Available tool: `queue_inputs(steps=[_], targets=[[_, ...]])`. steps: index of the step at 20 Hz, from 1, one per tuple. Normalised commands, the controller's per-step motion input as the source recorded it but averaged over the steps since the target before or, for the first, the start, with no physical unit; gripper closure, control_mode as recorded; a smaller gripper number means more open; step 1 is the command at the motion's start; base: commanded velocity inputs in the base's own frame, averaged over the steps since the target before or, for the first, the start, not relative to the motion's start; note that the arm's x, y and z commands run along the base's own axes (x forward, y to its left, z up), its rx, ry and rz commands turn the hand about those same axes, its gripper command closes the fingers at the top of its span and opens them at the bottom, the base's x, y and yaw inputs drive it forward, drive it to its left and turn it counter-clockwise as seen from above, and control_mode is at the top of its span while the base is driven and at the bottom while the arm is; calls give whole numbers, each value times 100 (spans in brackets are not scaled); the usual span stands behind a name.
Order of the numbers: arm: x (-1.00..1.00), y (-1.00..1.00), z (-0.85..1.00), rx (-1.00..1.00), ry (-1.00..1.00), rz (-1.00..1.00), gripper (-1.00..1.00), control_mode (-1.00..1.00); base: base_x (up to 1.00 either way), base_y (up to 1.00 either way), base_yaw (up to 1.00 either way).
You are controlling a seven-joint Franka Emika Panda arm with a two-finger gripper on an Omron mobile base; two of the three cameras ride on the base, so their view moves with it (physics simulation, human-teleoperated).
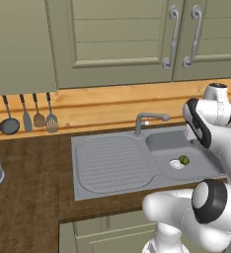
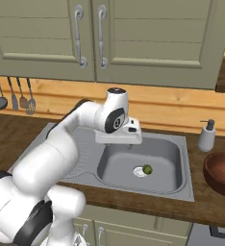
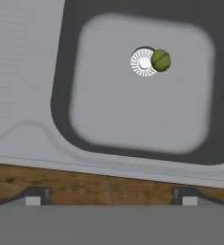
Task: Pick the lime from the sink and place it in the bowl. Then pick the bowl and place it in the microwave. Then close the microwave door and press the start button.
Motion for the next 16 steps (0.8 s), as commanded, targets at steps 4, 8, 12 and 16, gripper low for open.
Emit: queue_inputs(steps=[4, 8, 12, 16], targets=[[0, -33, -45, 0, 0, 0, -100, -100, 0, 0, 0], [0, -25, -41, 0, 0, 0, -100, -100, 0, 0, 0], [0, -22, -39, 0, 0, 0, -100, -100, 0, 0, 0], [0, -18, -24, 0, -3, 0, -100, -100, 0, 0, 0]])
